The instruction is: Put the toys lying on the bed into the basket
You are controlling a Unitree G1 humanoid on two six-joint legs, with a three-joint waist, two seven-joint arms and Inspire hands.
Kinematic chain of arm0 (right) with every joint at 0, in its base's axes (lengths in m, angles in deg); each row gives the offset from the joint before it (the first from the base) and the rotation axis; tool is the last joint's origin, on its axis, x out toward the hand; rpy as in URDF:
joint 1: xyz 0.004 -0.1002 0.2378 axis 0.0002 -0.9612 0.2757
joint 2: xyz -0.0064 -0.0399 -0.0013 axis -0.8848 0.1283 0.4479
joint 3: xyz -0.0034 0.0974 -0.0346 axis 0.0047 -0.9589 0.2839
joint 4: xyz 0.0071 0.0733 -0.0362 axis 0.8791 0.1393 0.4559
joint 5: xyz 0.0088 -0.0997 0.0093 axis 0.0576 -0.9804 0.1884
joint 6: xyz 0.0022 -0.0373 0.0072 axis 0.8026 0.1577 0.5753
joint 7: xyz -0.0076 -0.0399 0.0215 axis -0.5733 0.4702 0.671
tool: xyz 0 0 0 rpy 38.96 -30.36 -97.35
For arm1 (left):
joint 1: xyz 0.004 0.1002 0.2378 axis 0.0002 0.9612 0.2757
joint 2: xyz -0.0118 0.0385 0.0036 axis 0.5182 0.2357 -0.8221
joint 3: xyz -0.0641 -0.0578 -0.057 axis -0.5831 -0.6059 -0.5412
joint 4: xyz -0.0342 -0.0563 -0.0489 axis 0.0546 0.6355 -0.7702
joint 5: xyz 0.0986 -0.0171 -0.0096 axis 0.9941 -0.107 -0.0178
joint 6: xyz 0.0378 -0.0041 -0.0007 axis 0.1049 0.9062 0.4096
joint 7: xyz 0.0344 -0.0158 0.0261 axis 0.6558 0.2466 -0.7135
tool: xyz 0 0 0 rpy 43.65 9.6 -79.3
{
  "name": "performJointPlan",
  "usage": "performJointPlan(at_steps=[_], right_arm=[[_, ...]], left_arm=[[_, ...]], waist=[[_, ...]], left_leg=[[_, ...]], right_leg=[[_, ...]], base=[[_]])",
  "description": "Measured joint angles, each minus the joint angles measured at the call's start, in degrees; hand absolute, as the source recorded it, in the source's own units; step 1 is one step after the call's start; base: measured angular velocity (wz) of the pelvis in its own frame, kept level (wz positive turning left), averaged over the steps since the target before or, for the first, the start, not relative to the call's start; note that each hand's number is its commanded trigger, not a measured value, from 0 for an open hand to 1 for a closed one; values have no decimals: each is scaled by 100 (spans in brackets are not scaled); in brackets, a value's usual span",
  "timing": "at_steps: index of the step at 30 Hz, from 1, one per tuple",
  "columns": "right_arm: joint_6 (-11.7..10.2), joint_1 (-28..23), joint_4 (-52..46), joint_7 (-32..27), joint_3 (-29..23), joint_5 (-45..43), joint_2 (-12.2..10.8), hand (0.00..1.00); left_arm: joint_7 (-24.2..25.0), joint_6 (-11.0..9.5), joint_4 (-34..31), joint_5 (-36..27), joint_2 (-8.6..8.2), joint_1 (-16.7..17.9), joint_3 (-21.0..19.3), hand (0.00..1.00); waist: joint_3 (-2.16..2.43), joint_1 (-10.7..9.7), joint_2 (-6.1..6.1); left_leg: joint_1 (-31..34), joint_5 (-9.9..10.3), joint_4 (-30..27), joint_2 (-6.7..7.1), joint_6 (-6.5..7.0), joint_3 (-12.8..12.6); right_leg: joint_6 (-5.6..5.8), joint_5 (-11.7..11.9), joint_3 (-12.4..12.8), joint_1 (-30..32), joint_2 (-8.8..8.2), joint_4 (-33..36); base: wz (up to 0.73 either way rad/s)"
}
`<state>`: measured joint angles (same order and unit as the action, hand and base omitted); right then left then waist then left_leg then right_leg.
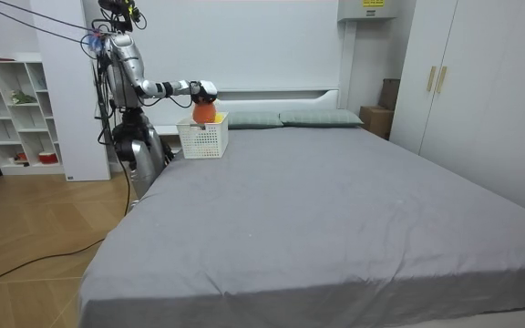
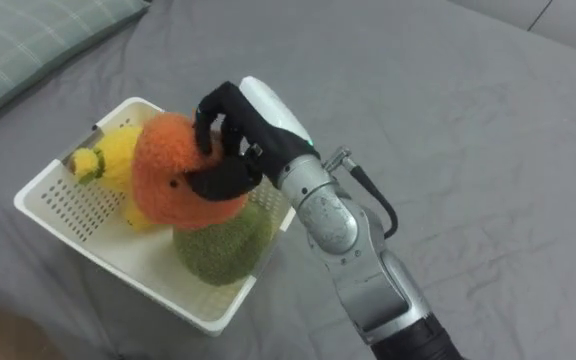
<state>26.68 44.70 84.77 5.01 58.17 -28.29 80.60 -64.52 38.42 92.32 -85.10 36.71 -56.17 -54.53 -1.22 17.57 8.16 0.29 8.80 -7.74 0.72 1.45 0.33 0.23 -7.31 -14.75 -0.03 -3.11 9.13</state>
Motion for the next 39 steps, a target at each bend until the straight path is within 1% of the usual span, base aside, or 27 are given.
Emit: performJointPlan(at_steps=[2, 7, 17, 28, 34, 35, 37, 39], right_arm=[[-4, 0, 16, -1, 13, -1, 8, 0], [-10, 0, 16, -71, 14, -5, 58, 0], [-10, 0, 16, -69, 14, -18, 38, 0], [-10, -2, 33, -200, 13, 2, 37, 0], [-14, -3, 49, -201, 10, 117, 31, 0], [-17, -3, 49, -201, 3, 117, 34, 0], [-30, -31, 49, -201, -57, 115, 41, 0], [-40, -67, 49, -264, -151, 120, 55, 0]], left_arm=[[-12, 0, 1, -2, -3, -1, 2, 0], [-46, 0, 3, -2, -9, -3, 6, 0], [-50, 6, 3, 0, -26, -5, 4, 0], [-49, 98, 5, 12, -20, -37, -4, 0], [-58, 111, 4, 14, -20, -35, -4, 0], [-62, 123, 4, 14, -19, -34, -9, 0], [-66, 136, 4, 17, -19, -29, -8, 0], [-74, 136, 4, 15, -1, 28, -6, 0]], waist=[[-1, -3, -2], [-10, -22, -17], [-9, -20, -20], [-14, -39, -38], [-18, -127, -64], [-26, -153, -79], [-32, -216, -99], [-53, -339, -136]], left_leg=[[6, 0, 1, 4, 0, -19], [11, 1, 6, -2, -2, -18], [24, 1, 8, 0, -2, -17], [9, 1, 0, 1, -2, -30], [-21, 1, -6, 0, -2, -80], [-32, 1, -6, -2, -2, -102], [-48, 1, -6, -2, -2, -116], [-73, 1, -3, -3, -2, -103]], right_leg=[[0, 0, 37, -3, 3, -47], [0, 0, 37, -5, 14, -50], [0, 0, 24, -8, 10, -48], [0, 0, 29, -32, 11, -49], [0, 0, 56, -33, 11, -49], [0, 0, 69, -32, 11, -46], [0, 0, 78, -44, 11, -42], [0, 0, 64, -99, 11, -44]], base=[[-5], [-1], [0], [0], [-1], [-6], [-3], [2]])
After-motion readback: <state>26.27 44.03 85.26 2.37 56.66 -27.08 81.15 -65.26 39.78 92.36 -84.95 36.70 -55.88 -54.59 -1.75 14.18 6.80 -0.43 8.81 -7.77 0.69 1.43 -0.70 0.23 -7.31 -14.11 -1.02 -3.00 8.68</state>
